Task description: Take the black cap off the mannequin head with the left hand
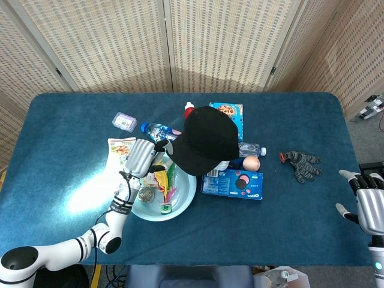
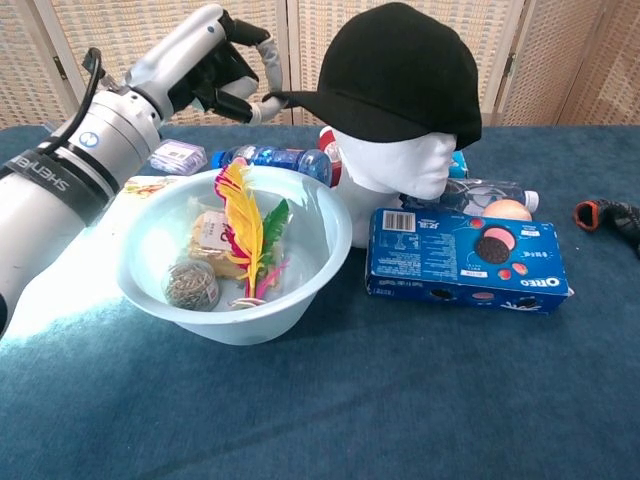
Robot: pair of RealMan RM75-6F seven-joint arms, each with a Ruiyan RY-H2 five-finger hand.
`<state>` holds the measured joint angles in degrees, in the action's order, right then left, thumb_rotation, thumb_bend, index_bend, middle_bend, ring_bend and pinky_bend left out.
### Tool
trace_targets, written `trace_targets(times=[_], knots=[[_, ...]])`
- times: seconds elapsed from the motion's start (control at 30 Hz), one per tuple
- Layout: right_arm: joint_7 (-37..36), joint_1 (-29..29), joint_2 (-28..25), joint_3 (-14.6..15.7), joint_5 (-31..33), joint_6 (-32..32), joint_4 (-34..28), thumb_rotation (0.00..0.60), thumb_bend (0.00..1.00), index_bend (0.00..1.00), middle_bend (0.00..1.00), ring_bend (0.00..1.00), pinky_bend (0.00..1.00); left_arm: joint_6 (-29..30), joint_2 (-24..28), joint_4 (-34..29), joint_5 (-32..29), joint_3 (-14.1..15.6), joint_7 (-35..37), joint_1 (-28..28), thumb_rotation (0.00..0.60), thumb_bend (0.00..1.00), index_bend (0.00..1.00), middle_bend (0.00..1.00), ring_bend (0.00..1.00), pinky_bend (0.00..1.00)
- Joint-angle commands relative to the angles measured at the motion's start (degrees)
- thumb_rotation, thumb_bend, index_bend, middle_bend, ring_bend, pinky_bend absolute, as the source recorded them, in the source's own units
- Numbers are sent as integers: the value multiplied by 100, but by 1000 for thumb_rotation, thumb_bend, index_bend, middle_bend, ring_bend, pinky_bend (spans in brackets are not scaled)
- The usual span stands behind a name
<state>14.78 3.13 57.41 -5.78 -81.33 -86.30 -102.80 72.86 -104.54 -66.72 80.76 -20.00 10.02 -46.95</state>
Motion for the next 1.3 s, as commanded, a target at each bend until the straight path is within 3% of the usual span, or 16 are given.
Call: trace_targets(times=[0.03,0.83,1.3], knots=[[3,-5,-9,-1,0,-12,-8,600,147,269,323,259,311,-25,81,-107,6,-45,19,-46,600,375,724,1000,1000,1000],[-23,-43,-59,14,-93,-126,-66,600,147,269,326,259,311,-467,527,-602,-486,-737,-248,-716,600,378,721,1000,1000,1000],[-59,-74,-68,18,-120,-185,-77,600,147,269,331,260,311,-802,286,52,-1068,-1348,-720,-1634,600,377,714,1000,1000,1000]])
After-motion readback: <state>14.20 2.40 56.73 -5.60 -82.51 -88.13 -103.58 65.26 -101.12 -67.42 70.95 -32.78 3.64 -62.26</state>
